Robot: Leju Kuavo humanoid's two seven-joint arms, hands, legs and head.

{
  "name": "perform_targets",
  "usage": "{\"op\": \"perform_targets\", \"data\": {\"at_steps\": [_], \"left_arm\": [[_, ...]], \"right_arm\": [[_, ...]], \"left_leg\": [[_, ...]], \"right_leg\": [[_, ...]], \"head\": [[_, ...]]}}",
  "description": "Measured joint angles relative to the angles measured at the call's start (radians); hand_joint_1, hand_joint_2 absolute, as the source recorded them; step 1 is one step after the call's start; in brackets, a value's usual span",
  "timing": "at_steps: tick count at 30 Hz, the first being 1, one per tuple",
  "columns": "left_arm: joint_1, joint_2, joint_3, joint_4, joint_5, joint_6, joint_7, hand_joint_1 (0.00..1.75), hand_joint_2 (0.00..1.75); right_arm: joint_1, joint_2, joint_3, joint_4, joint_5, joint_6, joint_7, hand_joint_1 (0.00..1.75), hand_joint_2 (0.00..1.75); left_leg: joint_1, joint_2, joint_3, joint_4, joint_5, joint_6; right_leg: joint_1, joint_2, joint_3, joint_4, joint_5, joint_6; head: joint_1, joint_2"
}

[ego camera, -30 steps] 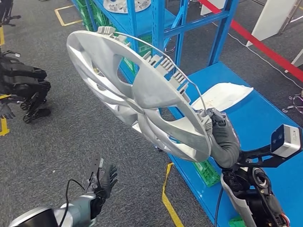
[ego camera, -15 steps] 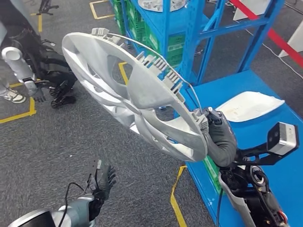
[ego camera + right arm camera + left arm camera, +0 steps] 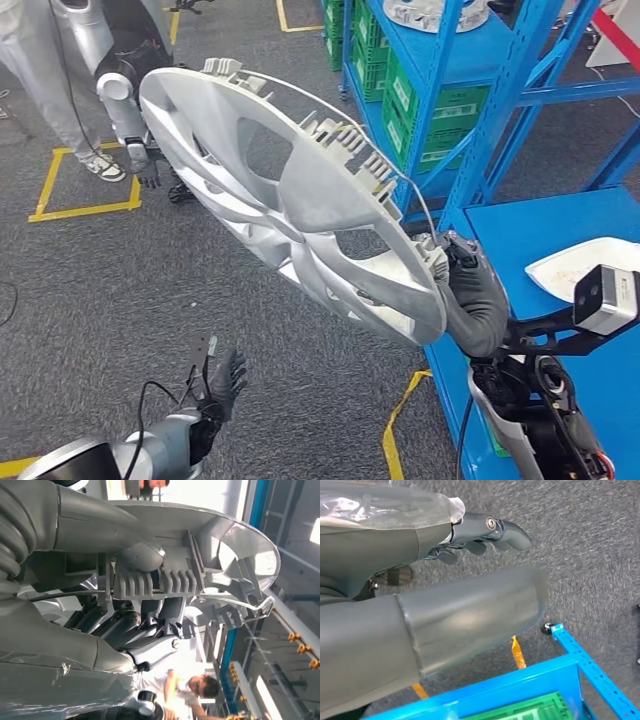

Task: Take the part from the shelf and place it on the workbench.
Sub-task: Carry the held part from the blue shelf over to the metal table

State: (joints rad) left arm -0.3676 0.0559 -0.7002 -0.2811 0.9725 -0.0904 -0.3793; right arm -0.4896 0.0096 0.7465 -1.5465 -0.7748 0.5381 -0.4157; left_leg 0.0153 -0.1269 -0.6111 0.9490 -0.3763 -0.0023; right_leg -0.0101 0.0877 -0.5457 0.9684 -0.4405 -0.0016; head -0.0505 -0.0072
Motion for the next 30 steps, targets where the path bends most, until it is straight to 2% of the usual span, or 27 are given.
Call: {"op": "perform_targets", "data": {"at_steps": [2, 3, 4, 6, 7, 8, 9, 10, 12, 13, 14, 15, 17, 18, 19, 21, 22, 23, 24, 25, 26, 27, 28, 29, 30], "left_arm": [[0.003, 0.0, 0.0, 0.0, -0.001, 0.0, 0.001, 0.0, 0.0], [0.004, 0.001, 0.0, 0.0, -0.002, 0.0, 0.002, 0.0, 0.0], [0.003, 0.001, 0.0, 0.0, -0.002, 0.0, 0.002, 0.0, 0.0], [-0.002, 0.002, 0.0, 0.0, -0.001, 0.0, 0.003, 0.0, 0.0], [-0.004, 0.002, 0.0, 0.0, 0.0, 0.0, 0.003, 0.0, 0.0], [-0.004, 0.002, 0.0, 0.0, 0.0, 0.0, 0.003, 0.0, 0.0], [-0.003, 0.002, 0.0, 0.0, 0.0, 0.0, 0.003, 0.0, 0.0], [-0.002, 0.002, 0.0, 0.0, 0.0, 0.0, 0.003, 0.0, 0.0], [-0.003, 0.004, 0.0, 0.0, 0.001, 0.0, 0.003, 0.0, 0.0], [-0.006, 0.004, 0.0, 0.0, 0.001, 0.0, 0.003, 0.0, 0.0], [-0.008, 0.005, 0.0, 0.0, 0.001, 0.0, 0.003, 0.0, 0.0], [-0.009, 0.005, 0.0, 0.0, 0.001, 0.0, 0.003, 0.0, 0.0], [-0.008, 0.006, 0.0, 0.0, 0.001, 0.0, 0.003, 0.0, 0.0], [-0.007, 0.007, 0.0, 0.0, 0.001, 0.0, 0.003, 0.0, 0.0], [-0.007, 0.007, 0.0, 0.0, 0.001, 0.0, 0.003, 0.0, 0.0], [-0.009, 0.006, 0.0, 0.0, 0.001, 0.0, 0.003, 0.0, 0.0], [-0.009, 0.006, 0.0, 0.0, 0.001, 0.0, 0.003, 0.0, 0.0], [-0.009, 0.005, 0.0, 0.0, 0.002, -0.001, 0.003, 0.0, 0.0], [-0.008, 0.004, 0.0, 0.0, 0.003, -0.001, 0.003, 0.0, 0.0], [-0.007, 0.004, 0.0, 0.0, 0.004, -0.001, 0.003, 0.0, 0.0], [-0.007, 0.004, 0.0, 0.0, 0.006, -0.001, 0.003, 0.0, 0.0], [-0.007, 0.004, 0.0, 0.0, 0.008, -0.001, 0.003, 0.0, 0.0], [-0.008, 0.004, 0.0, 0.0, 0.011, -0.001, 0.003, 0.0, 0.0], [-0.009, 0.005, 0.0, 0.0, 0.013, -0.001, 0.003, 0.0, 0.0], [-0.009, 0.006, 0.0, 0.0, 0.016, -0.002, 0.003, 0.0, 0.0]], "right_arm": [[-0.001, 0.0, 0.0, 0.0, 0.0, 0.001, -0.003, 1.75, 1.75], [0.0, 0.0, 0.0, 0.0, 0.0, 0.002, -0.004, 1.75, 1.75], [-0.001, -0.001, 0.0, 0.0, 0.001, 0.004, -0.006, 1.75, 1.75], [-0.001, -0.001, 0.0, 0.001, 0.001, 0.007, -0.008, 1.75, 1.75], [0.0, -0.001, 0.0, 0.001, 0.001, 0.008, -0.01, 1.75, 1.75], [0.0, -0.001, 0.0, 0.002, 0.002, 0.009, -0.01, 1.75, 1.75], [0.001, -0.001, 0.0, 0.002, 0.002, 0.009, -0.01, 1.75, 1.75], [0.001, -0.001, 0.001, 0.003, 0.003, 0.01, -0.01, 1.75, 1.75], [0.001, -0.002, 0.001, 0.004, 0.005, 0.013, -0.011, 1.75, 1.75], [0.001, -0.002, 0.001, 0.004, 0.006, 0.015, -0.012, 1.75, 1.75], [0.0, -0.002, 0.001, 0.004, 0.006, 0.018, -0.013, 1.75, 1.75], [0.0, -0.002, 0.001, 0.004, 0.007, 0.019, -0.015, 1.75, 1.75], [0.0, -0.002, 0.002, 0.004, 0.007, 0.02, -0.017, 1.75, 1.75], [0.0, -0.002, 0.002, 0.004, 0.007, 0.02, -0.017, 1.75, 1.75], [0.0, -0.002, 0.002, 0.004, 0.008, 0.02, -0.018, 1.75, 1.75], [0.0, -0.002, 0.001, 0.005, 0.008, 0.022, -0.019, 1.75, 1.75], [0.001, -0.003, 0.001, 0.006, 0.009, 0.024, -0.021, 1.75, 1.75], [0.001, -0.003, 0.001, 0.008, 0.011, 0.027, -0.023, 1.75, 1.75], [0.001, -0.003, 0.001, 0.011, 0.013, 0.03, -0.024, 1.75, 1.75], [0.001, -0.003, 0.001, 0.013, 0.014, 0.032, -0.024, 1.75, 1.75], [0.001, -0.003, 0.001, 0.016, 0.016, 0.035, -0.025, 1.75, 1.75], [0.0, -0.003, 0.001, 0.018, 0.017, 0.038, -0.025, 1.75, 1.75], [-0.001, -0.003, 0.001, 0.02, 0.017, 0.042, -0.025, 1.75, 1.75], [-0.004, -0.003, 0.002, 0.023, 0.018, 0.046, -0.027, 1.75, 1.75], [-0.009, -0.002, 0.003, 0.027, 0.018, 0.049, -0.028, 1.75, 1.75]], "left_leg": [[0.005, -0.017, -0.006, -0.004, 0.006, -0.014], [0.002, -0.004, -0.01, 0.002, 0.002, -0.02], [-0.001, 0.02, -0.022, 0.025, -0.014, -0.024], [-0.005, 0.086, -0.075, 0.134, -0.073, -0.031], [-0.003, 0.104, -0.11, 0.205, -0.104, -0.033], [-0.002, 0.113, -0.136, 0.259, -0.122, -0.035], [0.0, 0.118, -0.145, 0.278, -0.12, -0.037], [0.001, 0.123, -0.132, 0.256, -0.101, -0.038], [0.002, 0.151, -0.057, 0.117, -0.04, -0.038], [-0.001, 0.168, -0.022, 0.054, -0.019, -0.034], [-0.004, 0.178, -0.001, 0.012, -0.009, -0.028], [-0.007, 0.18, 0.007, -0.004, -0.009, -0.021], [-0.008, 0.157, 0.007, -0.003, -0.009, -0.007], [-0.006, 0.147, 0.008, -0.004, -0.008, -0.003], [-0.004, 0.138, 0.01, -0.005, -0.008, 0.003], [-0.002, 0.118, 0.012, -0.006, -0.007, 0.012], [-0.003, 0.107, 0.013, -0.006, -0.008, 0.015], [-0.004, 0.094, 0.013, -0.005, -0.008, 0.016], [-0.006, 0.08, 0.013, -0.005, -0.008, 0.016], [-0.007, 0.066, 0.014, -0.004, -0.009, 0.016], [-0.007, 0.05, 0.015, -0.003, -0.009, 0.016], [-0.007, 0.035, 0.016, -0.002, -0.01, 0.016], [-0.007, 0.022, 0.015, -0.002, -0.01, 0.014], [-0.006, 0.009, 0.012, -0.001, -0.009, 0.01], [-0.003, -0.002, 0.007, 0.0, -0.007, 0.005]], "right_leg": [[-0.001, -0.021, 0.009, -0.014, 0.003, -0.003], [-0.003, -0.033, 0.014, -0.022, 0.007, -0.006], [-0.006, -0.047, 0.019, -0.031, 0.012, -0.01], [-0.004, -0.074, 0.023, -0.04, 0.016, -0.015], [-0.003, -0.089, 0.022, -0.039, 0.015, -0.016], [-0.001, -0.104, 0.02, -0.038, 0.014, -0.017], [-0.001, -0.119, 0.02, -0.037, 0.013, -0.017], [-0.001, -0.133, 0.02, -0.036, 0.011, -0.016], [0.0, -0.157, 0.021, -0.031, 0.005, -0.01], [0.002, -0.167, 0.021, -0.029, 0.002, -0.006], [0.005, -0.176, 0.021, -0.026, -0.002, 0.0], [0.009, -0.185, 0.022, -0.025, -0.005, 0.005], [0.01, -0.198, 0.027, -0.024, -0.012, 0.015], [0.008, -0.188, 0.025, -0.016, -0.021, 0.021], [0.005, -0.168, 0.017, 0.007, -0.039, 0.026], [0.001, -0.117, -0.035, 0.123, -0.1, 0.032], [0.0, -0.103, -0.071, 0.199, -0.131, 0.032], [0.0, -0.096, -0.103, 0.262, -0.149, 0.032], [0.001, -0.092, -0.122, 0.293, -0.148, 0.031], [0.001, -0.09, -0.124, 0.282, -0.126, 0.028], [0.001, -0.085, -0.108, 0.232, -0.088, 0.023], [0.001, -0.071, -0.08, 0.156, -0.044, 0.016], [-0.001, -0.047, -0.052, 0.089, -0.013, 0.01], [-0.002, -0.025, -0.029, 0.037, 0.008, 0.006], [-0.002, -0.01, -0.015, 0.009, 0.013, 0.003]], "head": [[0.002, 0.0], [0.001, 0.0], [-0.003, 0.0], [-0.012, 0.0], [-0.016, 0.0], [-0.018, 0.0], [-0.019, 0.0], [-0.02, 0.0], [-0.023, 0.0], [-0.025, 0.0], [-0.025, 0.0], [-0.023, 0.0], [-0.019, 0.0], [-0.016, 0.0], [-0.014, 0.0], [-0.008, 0.0], [-0.006, 0.0], [-0.004, 0.0], [-0.004, 0.0], [-0.004, 0.0], [-0.004, 0.0], [-0.003, 0.0], [-0.003, 0.0], [-0.004, 0.0], [-0.003, 0.0]]}}
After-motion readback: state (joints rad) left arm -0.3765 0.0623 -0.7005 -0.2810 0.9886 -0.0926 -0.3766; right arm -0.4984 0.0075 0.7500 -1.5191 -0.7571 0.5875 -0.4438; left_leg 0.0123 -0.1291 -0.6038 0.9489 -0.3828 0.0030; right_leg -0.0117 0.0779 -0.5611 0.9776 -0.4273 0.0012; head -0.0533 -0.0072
